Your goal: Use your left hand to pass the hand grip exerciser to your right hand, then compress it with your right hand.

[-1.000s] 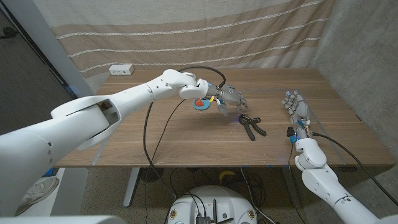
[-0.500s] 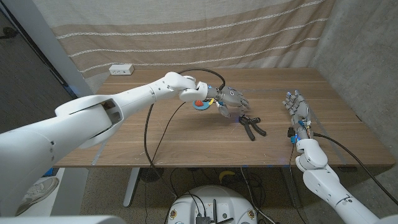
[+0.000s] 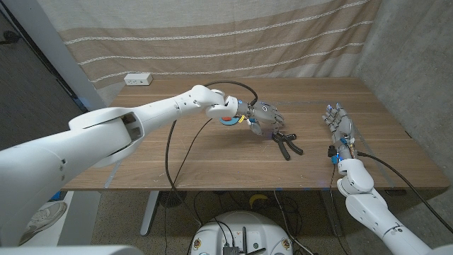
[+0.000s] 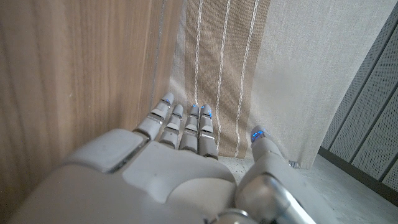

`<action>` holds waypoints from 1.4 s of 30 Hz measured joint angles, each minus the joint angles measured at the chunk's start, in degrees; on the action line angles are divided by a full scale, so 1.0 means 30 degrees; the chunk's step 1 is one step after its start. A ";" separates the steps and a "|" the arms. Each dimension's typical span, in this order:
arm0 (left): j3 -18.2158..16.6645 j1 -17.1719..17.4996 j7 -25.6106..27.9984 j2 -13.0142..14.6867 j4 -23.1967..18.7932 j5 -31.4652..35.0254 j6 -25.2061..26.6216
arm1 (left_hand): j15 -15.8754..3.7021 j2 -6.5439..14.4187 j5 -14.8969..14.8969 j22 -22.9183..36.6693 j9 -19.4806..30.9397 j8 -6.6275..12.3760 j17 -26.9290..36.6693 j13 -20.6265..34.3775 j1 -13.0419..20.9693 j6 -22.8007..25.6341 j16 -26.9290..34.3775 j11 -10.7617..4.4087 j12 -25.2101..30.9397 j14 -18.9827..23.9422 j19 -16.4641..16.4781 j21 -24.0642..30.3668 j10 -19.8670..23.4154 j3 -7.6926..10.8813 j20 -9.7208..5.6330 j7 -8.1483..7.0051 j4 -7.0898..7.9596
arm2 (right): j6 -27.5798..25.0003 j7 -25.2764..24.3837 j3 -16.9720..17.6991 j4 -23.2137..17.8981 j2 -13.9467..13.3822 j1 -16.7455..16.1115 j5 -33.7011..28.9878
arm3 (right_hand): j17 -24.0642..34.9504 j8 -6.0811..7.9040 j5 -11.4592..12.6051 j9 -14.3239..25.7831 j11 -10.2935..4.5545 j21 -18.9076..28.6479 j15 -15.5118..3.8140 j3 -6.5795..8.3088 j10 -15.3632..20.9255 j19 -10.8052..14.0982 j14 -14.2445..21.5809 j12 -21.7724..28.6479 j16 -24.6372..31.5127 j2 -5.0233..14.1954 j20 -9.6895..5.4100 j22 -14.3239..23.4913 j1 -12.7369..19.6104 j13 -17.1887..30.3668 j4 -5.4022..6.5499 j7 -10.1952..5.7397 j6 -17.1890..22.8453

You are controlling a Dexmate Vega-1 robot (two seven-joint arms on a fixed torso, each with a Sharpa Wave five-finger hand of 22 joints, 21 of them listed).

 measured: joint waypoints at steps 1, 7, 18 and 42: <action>0.0196 -0.0095 0.0069 -0.0145 0.0266 0.0000 0.0007 | 0.0000 0.0059 0.0000 0.0000 0.0000 0.0000 0.0000 0.0000 0.0059 -0.0001 0.0000 0.0000 0.0000 0.0000 0.0000 0.0000 0.0000 0.0000 -0.0001 0.0000 0.0000 | -0.0019 0.0000 0.0002 -0.0006 -0.0003 -0.0004 0.0000 | 0.0001 0.0000 0.0000 -0.0001 0.0000 0.0000 0.0000 0.0000 0.0000 0.0001 0.0000 0.0000 0.0000 -0.0001 0.0000 -0.0001 -0.0001 0.0000 0.0000 0.0000 0.0000; 0.0407 -0.0200 0.0507 -0.0335 0.0645 -0.0074 -0.0026 | 0.0062 0.0220 0.0000 0.0000 0.0059 0.0001 -0.0001 0.0000 0.0219 0.0397 0.0000 -0.0017 0.0000 0.0144 0.0103 0.0000 0.0017 -0.0060 0.0103 0.0081 0.0061 | -0.0035 -0.0001 0.0011 -0.0016 -0.0011 -0.0006 -0.0001 | 0.0000 0.0000 -0.0001 -0.0001 0.0000 0.0000 0.0001 0.0000 0.0000 0.0001 -0.0001 0.0000 0.0000 -0.0249 0.0000 -0.0001 -0.0248 -0.0002 0.0000 -0.0001 0.0000; 0.1633 -0.0869 0.2008 -0.1571 0.3250 -0.0304 -0.0394 | 0.0051 0.0663 0.0000 -0.0002 0.0091 0.0027 -0.0002 -0.0001 0.0663 0.1463 0.0133 -0.0083 0.0168 0.0531 0.0454 0.0000 0.0703 -0.0273 -0.0041 0.0130 0.0004 | -0.0143 -0.0043 0.0002 0.0045 -0.0013 0.0177 -0.0082 | -0.0001 0.0000 -0.0001 -0.0002 0.0000 0.0000 0.0002 0.0000 0.0000 0.0000 -0.0003 0.0000 0.0000 -0.0249 0.0000 0.0000 -0.0248 -0.0005 0.0001 -0.0001 -0.0001; 0.5404 -0.1824 0.7961 -0.4713 0.9824 -0.0238 -0.0853 | 0.0001 0.0839 0.0000 -0.0003 0.0284 0.1505 -0.0013 -0.0001 0.2351 0.5740 0.0429 -0.0465 0.0375 0.2049 0.1684 -0.0076 0.2756 -0.1451 -0.0588 0.1562 -0.0185 | -0.0222 -0.0267 -0.0105 0.0413 0.0058 0.0555 -0.0295 | 0.0092 0.0001 -0.0002 -0.0002 0.0103 0.0000 0.0107 -0.0055 0.0103 0.0141 0.0099 0.0001 0.0000 -0.0248 0.0140 -0.0001 -0.0247 -0.0009 -0.0055 -0.0001 -0.0001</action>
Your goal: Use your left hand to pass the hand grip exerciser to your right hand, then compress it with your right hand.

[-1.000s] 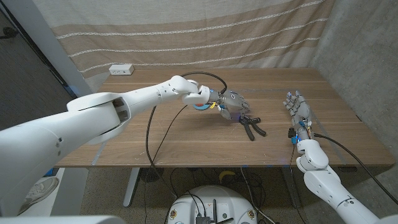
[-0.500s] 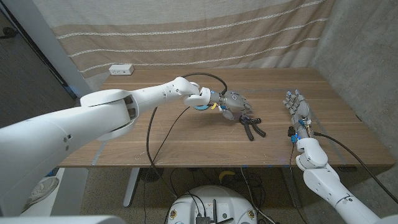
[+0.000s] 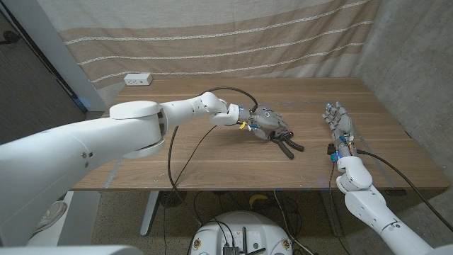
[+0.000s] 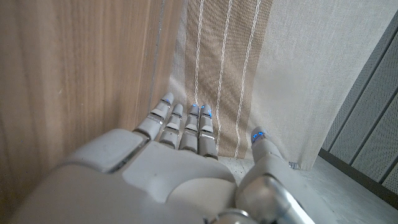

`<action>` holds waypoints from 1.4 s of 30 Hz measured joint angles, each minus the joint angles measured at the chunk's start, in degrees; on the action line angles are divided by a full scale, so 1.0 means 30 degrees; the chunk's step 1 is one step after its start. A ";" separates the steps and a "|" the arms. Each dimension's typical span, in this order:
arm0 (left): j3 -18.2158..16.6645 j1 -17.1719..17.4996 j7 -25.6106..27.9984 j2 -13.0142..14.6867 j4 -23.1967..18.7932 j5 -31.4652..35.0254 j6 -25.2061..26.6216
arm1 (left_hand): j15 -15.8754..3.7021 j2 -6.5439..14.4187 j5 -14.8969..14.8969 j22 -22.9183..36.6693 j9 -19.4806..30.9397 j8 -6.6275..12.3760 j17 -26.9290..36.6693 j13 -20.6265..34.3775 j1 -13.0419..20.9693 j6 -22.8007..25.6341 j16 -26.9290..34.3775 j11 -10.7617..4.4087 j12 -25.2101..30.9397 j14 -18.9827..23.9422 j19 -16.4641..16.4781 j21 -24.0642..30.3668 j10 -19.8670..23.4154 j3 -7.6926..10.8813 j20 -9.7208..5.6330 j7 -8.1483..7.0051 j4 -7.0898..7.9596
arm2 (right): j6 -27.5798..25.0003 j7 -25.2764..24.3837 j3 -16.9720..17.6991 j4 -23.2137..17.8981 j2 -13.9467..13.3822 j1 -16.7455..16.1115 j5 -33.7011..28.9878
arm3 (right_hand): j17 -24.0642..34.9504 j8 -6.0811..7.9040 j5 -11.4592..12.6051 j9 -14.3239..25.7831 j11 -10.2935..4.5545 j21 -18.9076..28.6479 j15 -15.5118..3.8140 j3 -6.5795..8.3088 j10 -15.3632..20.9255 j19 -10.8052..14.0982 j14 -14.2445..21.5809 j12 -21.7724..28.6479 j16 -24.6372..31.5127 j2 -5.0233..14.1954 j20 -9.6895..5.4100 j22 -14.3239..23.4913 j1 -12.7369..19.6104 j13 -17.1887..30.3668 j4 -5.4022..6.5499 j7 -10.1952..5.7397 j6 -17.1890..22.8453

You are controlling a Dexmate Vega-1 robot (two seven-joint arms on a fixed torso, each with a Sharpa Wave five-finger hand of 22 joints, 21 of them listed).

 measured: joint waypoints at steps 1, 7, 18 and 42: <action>0.0099 -0.0007 0.0345 -0.0081 0.0146 -0.0001 0.0060 | -0.0002 0.0087 0.0000 0.0000 -0.0004 0.0100 0.0015 0.0000 0.0235 0.0237 0.0000 0.0007 0.0000 0.0089 0.0052 -0.0077 0.0172 0.0001 -0.0042 0.0240 -0.0002 | 0.0000 0.0000 0.0003 0.0002 0.0000 0.0000 0.0000 | 0.0000 0.0000 0.0000 0.0000 0.0000 0.0000 0.0000 0.0002 0.0000 0.0000 0.0000 0.0000 0.0000 0.0000 -0.0001 0.0001 0.0000 0.0000 0.0002 0.0000 0.0000; 0.1040 -0.0113 0.1537 -0.0794 0.1519 -0.0009 0.0476 | 0.0001 0.0819 0.0162 0.0098 -0.0010 0.0934 0.0021 0.0000 0.1483 0.0272 0.0001 -0.0425 0.0073 0.0477 0.0481 -0.0145 0.1146 0.0000 -0.0277 0.0294 -0.0002 | 0.0000 -0.0088 0.0034 0.0004 0.0000 -0.0002 -0.0072 | -0.0002 0.0000 0.0000 0.0000 -0.0001 0.0000 0.0000 0.0002 -0.0001 0.0000 -0.0001 -0.0148 0.0000 0.0000 -0.0001 0.0000 0.0001 0.0000 0.0002 0.0000 -0.0001; 0.1851 -0.0001 0.1744 -0.0793 0.1758 -0.0714 0.1360 | -0.0001 0.2975 0.0049 0.0185 -0.0014 0.1077 0.0377 0.0100 0.1698 -0.1142 0.0004 0.0471 -0.0318 0.0059 0.0328 -0.0294 0.0645 -0.0738 -0.0475 0.2377 0.0697 | 0.0051 -0.0267 0.0060 0.0002 -0.0017 -0.0053 -0.0286 | -0.0003 -0.0075 0.0000 -0.0001 -0.0001 0.0000 0.0000 0.0003 -0.0001 -0.0002 -0.0002 -0.0148 0.0000 0.0000 -0.0002 0.0000 0.0001 -0.0001 0.0003 0.0000 0.0000; -0.0487 0.0850 -0.3122 0.0990 -0.1929 -0.2992 0.1917 | 0.0098 0.3979 0.0002 0.0273 -0.0014 0.1087 0.0551 0.0278 0.1501 -0.1875 -0.0097 0.1091 -0.0453 -0.0860 -0.0257 -0.0407 0.0033 -0.0923 -0.0301 0.2864 0.0659 | 0.0257 -0.0488 0.0161 -0.0224 -0.0068 -0.0330 -0.0578 | 0.0042 -0.0074 -0.0001 -0.0001 -0.0107 0.0000 0.0000 0.0004 0.0104 -0.0003 -0.0003 -0.0147 0.0000 0.0003 -0.0003 0.0001 -0.0003 0.0098 0.0004 -0.0105 0.0104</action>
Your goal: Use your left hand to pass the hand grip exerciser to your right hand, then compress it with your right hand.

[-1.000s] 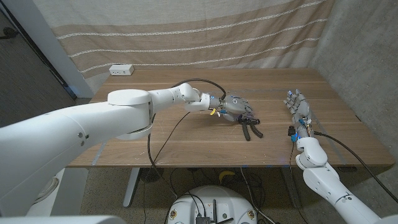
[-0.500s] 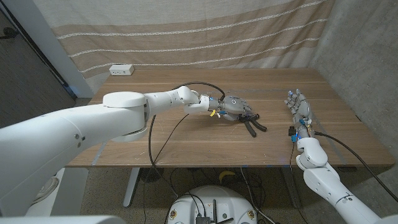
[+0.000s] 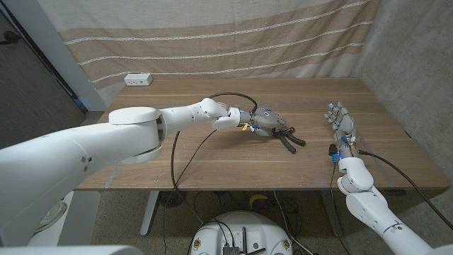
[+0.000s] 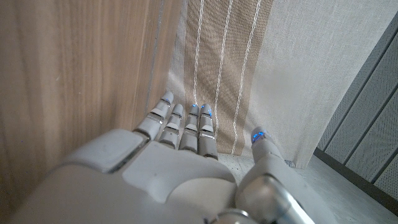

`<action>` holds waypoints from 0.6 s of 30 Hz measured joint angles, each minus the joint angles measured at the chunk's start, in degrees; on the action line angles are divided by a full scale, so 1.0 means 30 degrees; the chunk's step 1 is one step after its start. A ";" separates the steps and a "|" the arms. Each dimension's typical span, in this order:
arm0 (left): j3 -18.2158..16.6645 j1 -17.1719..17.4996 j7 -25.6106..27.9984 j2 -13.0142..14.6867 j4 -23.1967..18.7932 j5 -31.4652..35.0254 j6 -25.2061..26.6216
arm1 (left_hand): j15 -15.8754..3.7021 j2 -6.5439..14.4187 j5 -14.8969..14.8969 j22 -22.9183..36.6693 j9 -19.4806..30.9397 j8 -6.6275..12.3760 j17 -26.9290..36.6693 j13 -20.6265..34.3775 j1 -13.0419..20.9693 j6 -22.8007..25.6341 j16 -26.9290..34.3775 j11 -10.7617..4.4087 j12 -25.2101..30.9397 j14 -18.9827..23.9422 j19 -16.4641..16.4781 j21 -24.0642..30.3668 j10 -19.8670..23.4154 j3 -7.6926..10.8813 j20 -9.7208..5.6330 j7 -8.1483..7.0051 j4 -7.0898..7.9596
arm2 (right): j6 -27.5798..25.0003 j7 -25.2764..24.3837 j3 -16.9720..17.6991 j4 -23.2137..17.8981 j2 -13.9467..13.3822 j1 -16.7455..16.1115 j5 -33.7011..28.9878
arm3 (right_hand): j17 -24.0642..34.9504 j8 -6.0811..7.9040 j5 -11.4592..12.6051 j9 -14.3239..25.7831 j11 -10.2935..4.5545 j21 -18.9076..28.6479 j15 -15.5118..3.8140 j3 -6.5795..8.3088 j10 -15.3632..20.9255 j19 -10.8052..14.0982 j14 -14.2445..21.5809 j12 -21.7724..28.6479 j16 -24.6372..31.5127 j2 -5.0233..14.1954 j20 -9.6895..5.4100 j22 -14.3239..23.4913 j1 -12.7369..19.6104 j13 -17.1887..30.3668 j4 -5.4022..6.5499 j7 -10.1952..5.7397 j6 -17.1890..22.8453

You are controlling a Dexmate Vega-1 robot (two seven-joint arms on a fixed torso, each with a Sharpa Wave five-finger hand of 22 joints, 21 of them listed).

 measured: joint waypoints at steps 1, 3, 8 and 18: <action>-0.0100 0.0022 -0.0101 0.0038 -0.0090 -0.0024 0.0007 | 0.0001 0.0024 0.0014 0.0000 0.0000 0.0000 0.0000 0.0000 -0.0024 -0.0035 0.0000 -0.0001 0.0000 0.0000 0.0000 0.0000 0.0000 0.0043 0.0000 -0.0036 -0.0036 | 0.0011 0.0000 0.0005 -0.0008 -0.0004 -0.0010 -0.0004 | 0.0037 0.0000 0.0000 0.0000 0.0000 0.0000 0.0000 0.0000 0.0000 0.0000 0.0000 0.0000 0.0000 0.0002 0.0000 0.0000 -0.0001 0.0000 0.0000 0.0000 0.0000; -0.0235 0.0057 -0.0271 0.0097 -0.0217 -0.0075 0.0040 | 0.0001 0.0025 0.0014 -0.0001 0.0000 0.0000 0.0059 0.0000 -0.0025 -0.0063 0.0001 -0.0002 0.0001 0.0000 0.0000 0.0000 0.0002 0.0117 0.0001 -0.0063 -0.0046 | 0.0022 0.0000 0.0017 -0.0031 -0.0014 -0.0031 -0.0014 | 0.0045 0.0000 0.0000 0.0000 0.0000 0.0000 -0.0072 0.0000 0.0000 0.0000 0.0071 0.0000 0.0000 0.0098 0.0000 0.0000 -0.0097 0.0000 0.0000 0.0000 0.0000; -0.0696 0.0155 -0.0452 0.0259 -0.0592 -0.0179 0.0173 | 0.0000 0.0073 0.0014 -0.0002 0.0000 -0.0001 0.0093 -0.0001 -0.0073 -0.0064 0.0001 -0.0005 0.0001 0.0001 0.0001 0.0001 0.0004 0.0118 0.0000 -0.0065 -0.0045 | 0.0049 0.0000 0.0045 -0.0065 -0.0030 -0.0081 -0.0056 | 0.0044 0.0000 0.0000 0.0000 0.0000 0.0000 -0.0071 0.0000 -0.0001 0.0000 0.0071 0.0000 0.0000 0.0098 0.0000 0.0000 -0.0097 0.0000 0.0000 0.0001 0.0000; -0.1431 0.0323 -0.0406 0.0490 -0.1083 -0.0309 0.0452 | 0.0001 0.0096 0.0013 -0.0003 0.0002 0.0000 0.0091 -0.0003 -0.0100 -0.0171 0.0002 -0.0015 0.0080 0.0001 0.0002 0.0003 0.0218 0.0196 0.0000 -0.0180 -0.0124 | 0.0108 -0.0005 0.0067 -0.0105 -0.0040 -0.0103 -0.0170 | 0.0043 0.0000 0.0000 0.0000 0.0001 0.0000 -0.0070 0.0000 -0.0002 0.0000 0.0070 0.0000 0.0000 0.0097 0.0000 0.0000 -0.0097 -0.0002 0.0000 0.0001 0.0000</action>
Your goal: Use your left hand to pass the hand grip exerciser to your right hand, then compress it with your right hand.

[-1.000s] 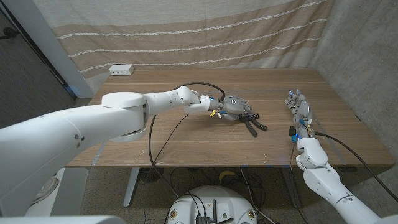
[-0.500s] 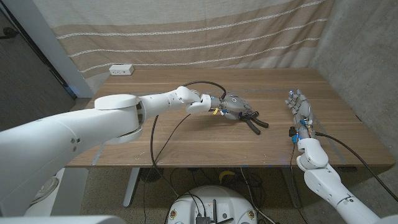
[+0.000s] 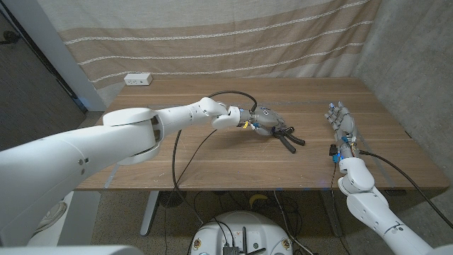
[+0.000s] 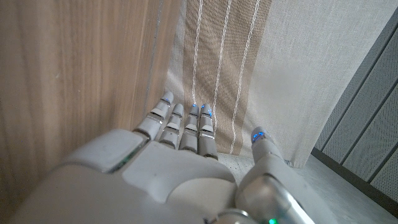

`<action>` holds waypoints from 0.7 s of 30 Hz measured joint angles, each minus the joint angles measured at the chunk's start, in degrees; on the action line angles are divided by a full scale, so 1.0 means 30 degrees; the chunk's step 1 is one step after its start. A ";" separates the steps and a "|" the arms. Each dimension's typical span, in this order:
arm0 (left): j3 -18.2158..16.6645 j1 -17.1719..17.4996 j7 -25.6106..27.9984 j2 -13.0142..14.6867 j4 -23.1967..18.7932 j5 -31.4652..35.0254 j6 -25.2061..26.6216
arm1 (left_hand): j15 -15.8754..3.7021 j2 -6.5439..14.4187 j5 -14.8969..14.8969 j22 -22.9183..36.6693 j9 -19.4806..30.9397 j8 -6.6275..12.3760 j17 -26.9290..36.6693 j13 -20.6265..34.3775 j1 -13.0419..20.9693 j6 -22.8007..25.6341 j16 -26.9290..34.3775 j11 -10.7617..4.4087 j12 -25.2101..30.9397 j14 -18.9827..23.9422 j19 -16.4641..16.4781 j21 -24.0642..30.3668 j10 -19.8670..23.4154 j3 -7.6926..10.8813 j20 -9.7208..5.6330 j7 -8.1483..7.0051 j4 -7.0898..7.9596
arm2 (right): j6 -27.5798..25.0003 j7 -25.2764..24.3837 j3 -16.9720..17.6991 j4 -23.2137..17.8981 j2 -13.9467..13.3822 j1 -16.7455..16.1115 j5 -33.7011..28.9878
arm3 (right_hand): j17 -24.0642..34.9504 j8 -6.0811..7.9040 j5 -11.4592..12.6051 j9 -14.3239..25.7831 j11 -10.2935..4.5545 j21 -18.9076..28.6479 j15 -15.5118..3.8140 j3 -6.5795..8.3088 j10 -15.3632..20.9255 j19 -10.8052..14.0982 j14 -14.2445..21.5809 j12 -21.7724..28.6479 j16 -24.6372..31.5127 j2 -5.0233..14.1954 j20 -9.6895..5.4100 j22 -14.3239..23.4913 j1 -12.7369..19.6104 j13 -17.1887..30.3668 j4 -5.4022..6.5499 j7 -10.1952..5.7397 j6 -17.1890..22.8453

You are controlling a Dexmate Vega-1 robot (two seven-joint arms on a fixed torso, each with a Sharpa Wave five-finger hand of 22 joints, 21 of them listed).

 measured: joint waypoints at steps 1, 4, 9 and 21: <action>-0.0248 0.0032 0.0093 0.0059 -0.0103 -0.0047 0.0060 | 0.0000 0.0000 0.0000 0.0000 0.0000 0.0000 0.0000 0.0000 -0.0001 -0.0059 0.0000 -0.0039 0.0000 0.0000 0.0000 0.0000 0.0039 0.0000 0.0000 -0.0060 0.0000 | 0.0012 -0.0016 0.0000 0.0000 0.0000 0.0000 -0.0062 | -0.0001 0.0000 0.0000 0.0000 0.0000 0.0000 0.0000 0.0000 0.0000 0.0000 0.0000 0.0000 0.0000 0.0000 0.0000 -0.0001 0.0000 0.0001 0.0000 0.0000 0.0000; -0.0516 0.0065 0.0303 0.0111 -0.0231 -0.0143 0.0142 | 0.0000 0.0027 -0.0001 -0.0001 0.0000 0.0000 -0.0001 -0.0001 -0.0029 -0.0090 0.0000 -0.0104 0.0000 0.0001 0.0000 0.0000 0.0104 0.0000 0.0000 -0.0092 0.0000 | 0.0025 -0.0054 0.0000 0.0000 0.0000 0.0008 -0.0114 | -0.0002 0.0000 0.0000 0.0000 0.0000 0.0000 0.0000 0.0000 0.0000 0.0000 0.0000 0.0000 0.0000 0.0000 0.0000 -0.0001 0.0000 0.0000 0.0000 0.0000 0.0000; -0.0761 0.0093 0.0688 0.0167 -0.0337 -0.0246 0.0286 | 0.0000 0.0076 -0.0013 -0.0001 0.0001 0.0000 -0.0002 0.0040 -0.0082 -0.0192 0.0000 -0.0104 0.0000 0.0001 0.0000 0.0001 0.0104 0.0000 0.0000 -0.0195 0.0000 | 0.0033 -0.0117 0.0000 -0.0001 0.0009 0.0036 -0.0191 | -0.0002 0.0000 0.0000 0.0000 0.0000 0.0000 0.0001 0.0000 0.0000 0.0000 0.0000 0.0000 0.0000 0.0000 0.0000 -0.0001 0.0000 0.0000 0.0000 0.0000 0.0000; -0.1382 0.0135 0.1462 0.0190 -0.0378 -0.0392 0.0531 | -0.0068 0.0093 -0.0019 -0.0002 0.0000 0.0000 -0.0004 0.0089 -0.0104 -0.0211 0.0001 -0.0248 0.0000 0.0070 0.0001 0.0003 0.0249 0.0078 0.0000 -0.0216 -0.0076 | -0.0134 -0.0740 -0.0001 -0.0193 0.0025 0.0060 -0.0802 | -0.0004 0.0000 0.0000 0.0000 0.0001 0.0000 0.0001 -0.0055 0.0000 0.0000 -0.0001 0.0000 0.0000 0.0000 0.0000 0.0000 0.0000 -0.0002 -0.0055 0.0001 -0.0001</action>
